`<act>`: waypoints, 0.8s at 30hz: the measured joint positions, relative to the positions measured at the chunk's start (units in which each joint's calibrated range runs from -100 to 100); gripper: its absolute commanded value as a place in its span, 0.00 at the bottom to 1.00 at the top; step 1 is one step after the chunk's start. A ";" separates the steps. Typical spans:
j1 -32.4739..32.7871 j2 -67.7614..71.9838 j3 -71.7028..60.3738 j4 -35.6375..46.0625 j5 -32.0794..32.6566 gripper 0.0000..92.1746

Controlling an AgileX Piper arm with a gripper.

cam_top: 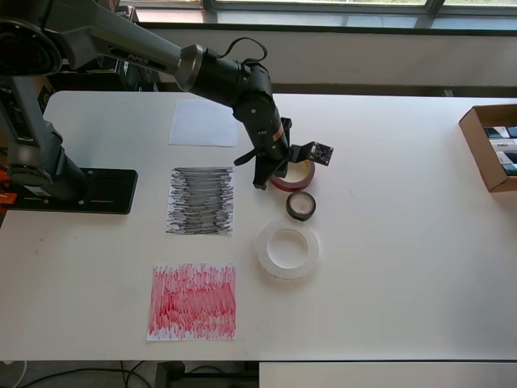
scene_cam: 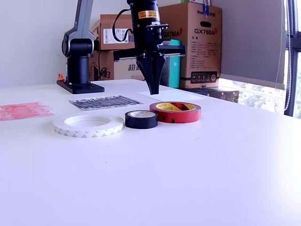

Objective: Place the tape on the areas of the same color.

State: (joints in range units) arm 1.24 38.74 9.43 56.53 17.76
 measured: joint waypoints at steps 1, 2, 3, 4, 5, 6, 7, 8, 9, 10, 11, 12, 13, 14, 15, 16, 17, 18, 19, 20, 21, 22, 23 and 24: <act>0.00 0.00 0.00 0.00 0.28 0.13; 0.00 0.00 0.00 0.00 0.71 0.16; 0.00 0.00 0.00 0.00 1.12 0.18; 0.00 0.00 0.00 0.00 1.35 0.21; 0.00 0.00 0.00 0.00 1.92 0.23; 0.00 0.00 0.00 0.00 2.23 0.24; 0.00 0.00 0.00 0.00 2.45 0.26; -0.14 0.00 0.00 0.00 2.59 0.27; -0.38 0.00 0.00 0.00 2.59 0.29; -0.60 0.00 0.00 0.00 2.59 0.30; -0.83 0.00 0.00 0.00 2.65 0.33; -0.94 0.00 0.00 0.00 2.72 0.35; -0.93 0.00 0.00 0.00 2.72 0.38; -0.93 0.00 0.00 -0.19 2.72 0.41; -0.93 0.00 0.00 -0.59 2.72 0.45; -0.93 0.00 0.00 -0.93 2.56 0.49; -0.93 0.00 0.00 -1.11 2.18 0.53; -0.93 0.00 0.00 -1.11 2.07 0.57; -0.93 0.00 0.00 -1.11 2.07 0.61; -0.93 0.00 0.00 -1.11 2.00 0.65; -0.93 0.00 0.00 -1.11 1.87 0.68; -0.93 0.00 0.00 -1.11 1.56 0.71; -0.93 0.00 0.00 -1.11 1.20 0.73; -0.93 0.00 0.00 -1.11 0.74 0.74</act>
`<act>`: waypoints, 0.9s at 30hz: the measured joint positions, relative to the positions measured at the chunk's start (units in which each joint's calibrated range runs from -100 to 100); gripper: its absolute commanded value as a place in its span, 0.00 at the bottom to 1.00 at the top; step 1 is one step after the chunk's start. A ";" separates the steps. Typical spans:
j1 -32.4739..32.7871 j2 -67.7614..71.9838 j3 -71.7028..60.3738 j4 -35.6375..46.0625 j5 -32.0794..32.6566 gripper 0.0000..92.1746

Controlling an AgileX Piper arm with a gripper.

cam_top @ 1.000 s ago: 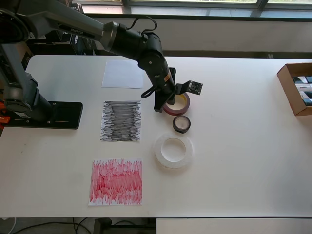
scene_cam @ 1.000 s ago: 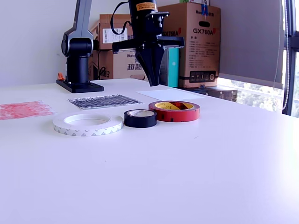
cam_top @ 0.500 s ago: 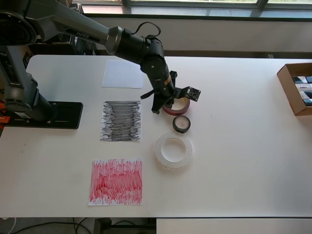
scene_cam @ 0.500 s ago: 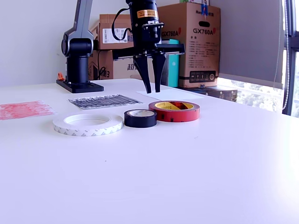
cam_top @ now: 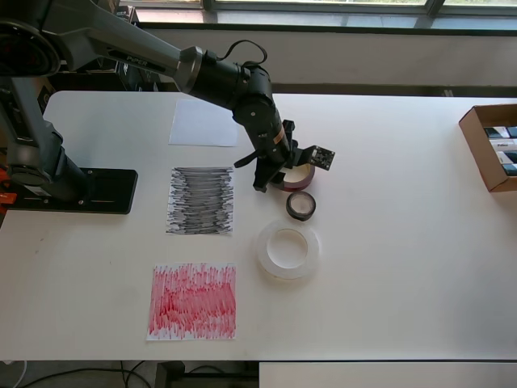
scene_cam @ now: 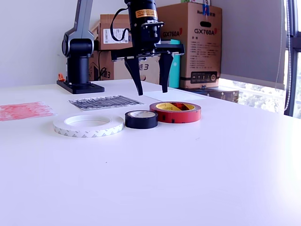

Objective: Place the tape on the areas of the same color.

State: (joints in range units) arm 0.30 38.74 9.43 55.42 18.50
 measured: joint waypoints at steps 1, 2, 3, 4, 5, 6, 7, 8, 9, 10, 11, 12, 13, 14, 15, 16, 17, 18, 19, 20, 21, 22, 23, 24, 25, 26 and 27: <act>0.00 0.00 0.00 0.00 -0.53 0.75; 0.00 0.12 0.00 0.00 -0.90 0.76; 0.00 0.43 0.00 0.00 -1.14 0.75; 0.00 0.96 0.00 -0.16 -1.31 0.75; 0.00 1.51 0.00 -0.17 -1.44 0.75; 0.00 2.16 0.00 -0.17 -1.44 0.75; 0.00 2.73 0.00 -0.17 -1.44 0.75; 0.00 3.14 0.00 -0.17 -1.44 0.75; -0.24 3.46 0.00 -0.17 -1.31 0.75; -0.53 3.63 0.00 -0.17 -1.10 0.75; -0.67 3.74 0.00 -0.17 -0.97 0.75; -0.77 3.74 0.00 -0.17 -0.84 0.75; -0.79 3.74 0.00 -0.17 -0.77 0.75; -0.79 3.74 0.00 -0.17 -0.77 0.75; -0.79 3.74 0.00 -0.17 -0.77 0.75; -0.79 3.74 0.00 -0.17 -0.77 0.75; -0.79 3.74 0.00 -0.17 -0.77 0.75; -0.79 3.74 0.00 -0.17 -0.77 0.75; -0.79 3.74 0.00 -0.17 -0.77 0.75; -0.79 3.74 0.00 -0.17 -0.77 0.75; -0.79 3.74 0.00 -0.17 -0.77 0.75; -0.79 3.74 0.00 -0.17 -0.77 0.75; -0.79 3.74 0.00 -0.17 -0.77 0.75; -0.79 3.74 0.00 -0.17 -0.77 0.75; -0.79 3.74 0.00 -0.17 -0.77 0.75; -0.79 3.74 0.00 -0.17 -0.77 0.75; -0.79 3.74 0.00 -0.17 -0.62 0.75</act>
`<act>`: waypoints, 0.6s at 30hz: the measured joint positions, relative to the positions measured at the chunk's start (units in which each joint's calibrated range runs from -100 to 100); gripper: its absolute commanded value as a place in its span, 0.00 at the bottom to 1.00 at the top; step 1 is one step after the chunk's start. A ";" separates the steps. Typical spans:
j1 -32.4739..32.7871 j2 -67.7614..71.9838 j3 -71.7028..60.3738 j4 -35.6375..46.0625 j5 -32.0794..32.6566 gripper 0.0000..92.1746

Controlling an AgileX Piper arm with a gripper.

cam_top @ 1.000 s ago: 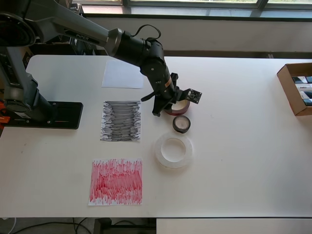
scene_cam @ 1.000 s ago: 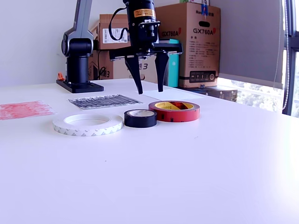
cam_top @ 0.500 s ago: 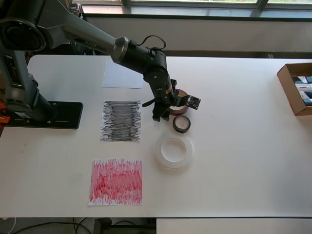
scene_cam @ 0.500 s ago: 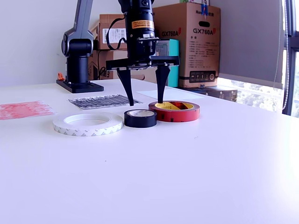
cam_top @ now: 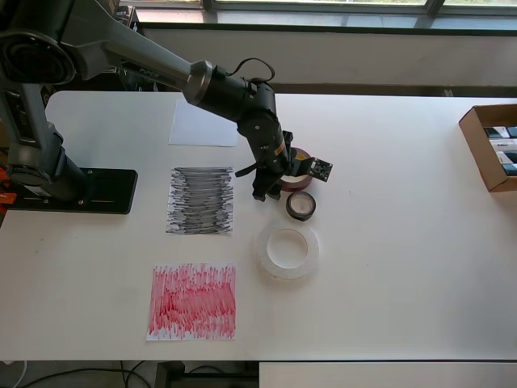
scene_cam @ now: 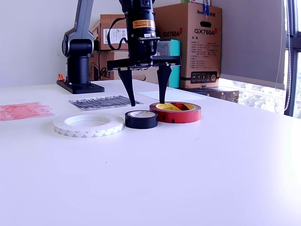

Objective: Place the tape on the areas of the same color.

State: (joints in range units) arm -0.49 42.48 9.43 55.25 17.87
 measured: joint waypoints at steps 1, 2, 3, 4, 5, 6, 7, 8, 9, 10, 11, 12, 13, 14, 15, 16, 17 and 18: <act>0.00 0.00 0.00 -0.14 -0.02 0.75; 0.00 0.00 0.00 -0.64 -0.02 0.75; 0.00 0.00 0.00 -1.45 -0.02 0.75; 0.00 0.00 0.00 -2.11 -0.02 0.75; 0.00 0.00 0.00 -2.45 -0.02 0.75; 0.00 0.26 0.00 -2.62 -0.02 0.75; 0.00 0.75 0.00 -2.62 -0.02 0.75; 0.00 1.40 0.00 -2.62 -0.02 0.75; 0.00 1.88 0.00 -2.62 -0.02 0.75; 0.00 2.20 0.00 -2.62 -0.02 0.75; 0.00 2.35 0.00 -2.62 -0.02 0.75; 0.00 2.35 0.00 -2.62 -0.02 0.75; 0.00 2.35 0.00 -2.62 -0.02 0.75; 0.00 2.35 0.00 -2.62 -0.02 0.75; 0.00 2.35 0.00 -2.62 -0.02 0.75; 0.00 2.35 0.00 -2.62 -0.02 0.75; 0.00 2.35 0.00 -2.62 -0.02 0.75; 0.00 2.35 0.00 -2.62 -0.02 0.75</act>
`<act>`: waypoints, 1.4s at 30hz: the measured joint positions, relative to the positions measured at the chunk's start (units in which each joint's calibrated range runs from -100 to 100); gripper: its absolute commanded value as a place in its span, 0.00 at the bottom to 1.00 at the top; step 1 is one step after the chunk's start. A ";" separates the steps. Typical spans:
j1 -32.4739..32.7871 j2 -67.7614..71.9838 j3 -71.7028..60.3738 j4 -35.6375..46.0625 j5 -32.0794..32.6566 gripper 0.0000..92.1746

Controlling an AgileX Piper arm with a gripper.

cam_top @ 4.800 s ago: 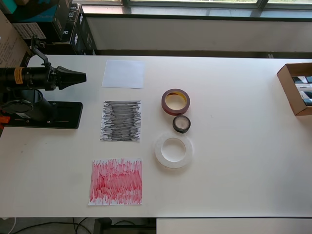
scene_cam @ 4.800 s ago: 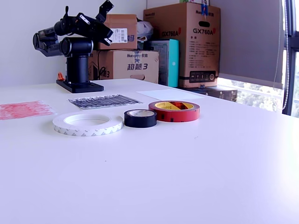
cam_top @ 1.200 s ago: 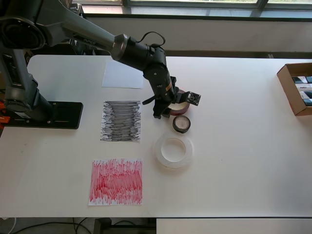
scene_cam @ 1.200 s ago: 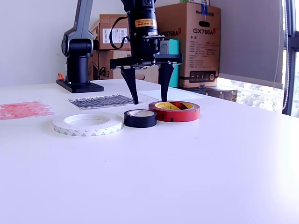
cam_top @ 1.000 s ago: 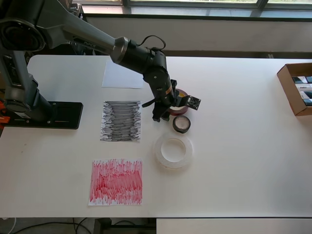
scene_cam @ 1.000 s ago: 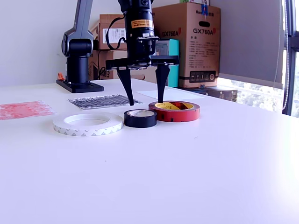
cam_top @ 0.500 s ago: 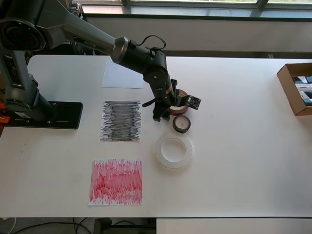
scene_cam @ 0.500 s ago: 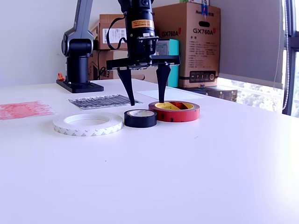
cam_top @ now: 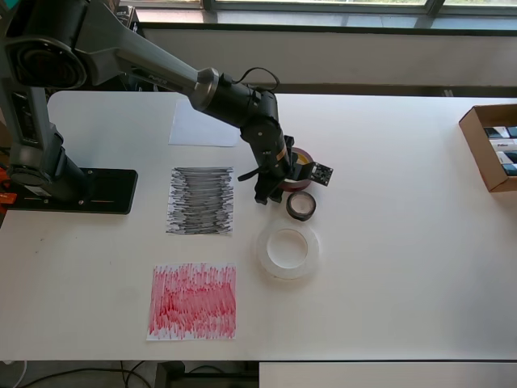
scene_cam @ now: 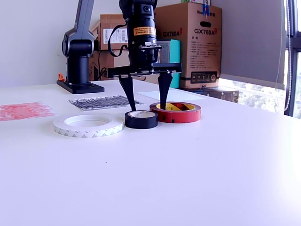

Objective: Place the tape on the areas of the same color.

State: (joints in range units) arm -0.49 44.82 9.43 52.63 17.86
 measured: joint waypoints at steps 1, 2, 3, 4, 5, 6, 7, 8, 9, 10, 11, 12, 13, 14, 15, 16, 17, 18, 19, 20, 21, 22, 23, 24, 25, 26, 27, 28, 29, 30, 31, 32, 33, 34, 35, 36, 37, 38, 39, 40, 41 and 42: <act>0.00 0.00 0.00 0.00 0.00 0.75; 0.00 0.00 0.00 0.00 0.00 0.74; 0.00 0.00 0.00 0.00 0.00 0.72; 0.00 0.00 0.00 0.00 0.00 0.68; 0.23 0.00 0.00 0.00 0.00 0.63; 0.57 0.28 0.00 0.00 0.00 0.56; 0.80 0.61 0.00 0.00 0.00 0.49; 0.90 0.91 0.00 0.18 -0.12 0.41; 0.90 0.91 0.00 0.02 -0.11 0.32; 0.81 0.96 0.00 0.02 -0.11 0.22; 0.47 0.96 0.00 -0.11 -0.11 0.13; 0.20 0.96 0.00 -0.11 -0.11 0.03; 0.08 1.07 0.00 -0.11 -0.11 0.00; -0.01 1.07 0.00 -0.11 0.01 0.02; -0.01 1.07 0.00 -0.11 0.01 0.02; -0.01 1.07 -0.31 0.06 0.01 0.00; -0.01 1.12 -0.63 0.06 0.01 0.00; -0.01 1.23 -0.82 0.06 -0.25 0.00; -0.01 1.23 -0.91 0.06 -0.51 0.00; -0.01 1.23 -0.91 0.06 -0.64 0.00; -0.01 1.23 -0.91 0.06 -0.64 0.00; -0.01 1.23 -0.91 0.06 -0.73 0.00; -0.01 1.23 -0.91 0.06 -0.71 0.00; -0.01 1.23 -0.91 0.06 -0.71 0.00; -0.01 1.23 -0.91 0.06 -0.83 0.00; -0.01 1.23 -0.91 0.06 -0.83 0.00; 0.11 1.23 -0.91 0.06 -0.83 0.00; 0.34 1.23 -0.91 0.06 -0.83 0.00; 0.56 1.23 -0.91 0.06 -0.83 0.00; 0.79 0.85 -0.91 0.06 -0.83 0.00; 1.18 0.36 -0.91 0.19 -0.83 0.00; 1.45 0.20 -0.98 0.17 -0.83 0.00; 1.87 -0.15 -1.07 0.01 -0.83 0.00; 2.37 -0.34 -1.07 0.01 -0.83 0.00; 2.93 -0.78 -1.07 0.01 -0.83 0.00; 3.38 -1.18 -1.07 0.30 -0.83 0.00; 3.96 -1.96 -1.07 0.30 -0.83 0.00; 4.48 -2.93 -1.07 0.30 -0.83 0.00; 5.02 -3.98 -1.07 0.30 -0.83 0.00; 5.41 -4.94 -1.07 0.15 -0.73 0.00; 5.66 -5.85 -0.71 -0.04 -0.48 0.00; 5.78 -6.53 -0.37 -0.04 -0.26 0.00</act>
State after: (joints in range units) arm 5.29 38.29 9.06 52.59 17.60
